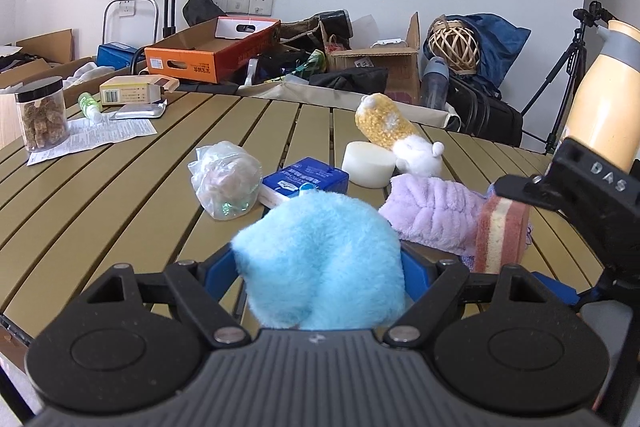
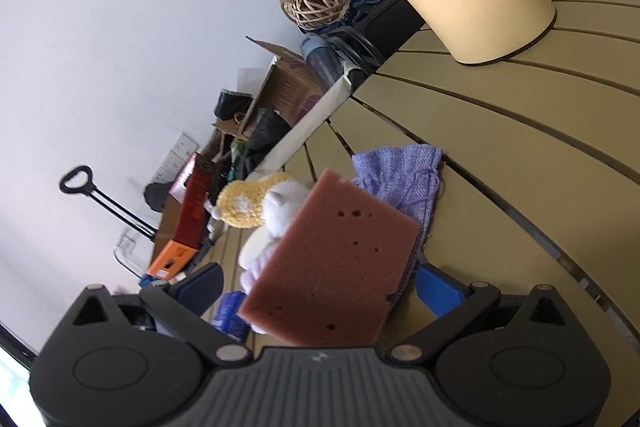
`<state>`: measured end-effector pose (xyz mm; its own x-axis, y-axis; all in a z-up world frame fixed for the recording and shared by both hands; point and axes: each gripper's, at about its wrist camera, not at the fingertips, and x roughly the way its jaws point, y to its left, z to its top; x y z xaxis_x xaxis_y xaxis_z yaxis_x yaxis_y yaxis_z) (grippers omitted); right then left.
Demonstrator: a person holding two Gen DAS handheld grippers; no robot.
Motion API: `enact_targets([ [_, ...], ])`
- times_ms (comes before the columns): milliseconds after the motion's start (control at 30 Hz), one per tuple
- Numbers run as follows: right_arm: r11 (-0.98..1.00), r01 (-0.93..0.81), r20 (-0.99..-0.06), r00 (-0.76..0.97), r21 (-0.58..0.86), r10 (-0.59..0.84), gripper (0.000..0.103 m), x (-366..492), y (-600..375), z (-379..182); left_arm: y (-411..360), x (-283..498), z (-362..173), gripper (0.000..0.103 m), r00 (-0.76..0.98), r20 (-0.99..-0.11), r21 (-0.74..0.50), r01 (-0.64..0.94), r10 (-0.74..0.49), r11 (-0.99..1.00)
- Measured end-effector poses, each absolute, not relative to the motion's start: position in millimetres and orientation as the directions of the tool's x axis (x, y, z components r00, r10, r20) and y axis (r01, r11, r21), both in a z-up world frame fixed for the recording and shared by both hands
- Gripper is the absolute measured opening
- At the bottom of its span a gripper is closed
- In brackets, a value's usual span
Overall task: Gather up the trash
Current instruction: 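Lift the blue cloth and pink sponge and carry both over the black bin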
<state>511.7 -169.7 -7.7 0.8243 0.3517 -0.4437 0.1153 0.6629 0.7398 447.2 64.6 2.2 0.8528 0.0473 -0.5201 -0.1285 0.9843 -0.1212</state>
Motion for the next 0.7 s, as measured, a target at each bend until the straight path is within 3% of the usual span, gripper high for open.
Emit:
enact_targets([
  [267, 0.744, 0.09, -0.473, 0.82, 0.662, 0.322, 0.097, 511.8, -151.1, -11.4, 77.9, 441.0, 3.9, 0.083, 0.853, -0.518, -0.133, -0.149, 0.059, 0.98],
  [400, 0.78, 0.058, -0.473, 0.823, 0.623, 0.316, 0.088, 511.2, -140.6, -10.3, 87.0, 436.3, 5.8, 0.083, 0.855, -0.515, -0.133, -0.161, 0.071, 0.978],
  [700, 0.866, -0.022, -0.428, 0.862, 0.5, 0.27, 0.085, 498.3, -121.0, 0.8, 107.0, 426.4, 9.6, 0.083, 0.857, -0.507, -0.143, -0.192, 0.095, 0.971],
])
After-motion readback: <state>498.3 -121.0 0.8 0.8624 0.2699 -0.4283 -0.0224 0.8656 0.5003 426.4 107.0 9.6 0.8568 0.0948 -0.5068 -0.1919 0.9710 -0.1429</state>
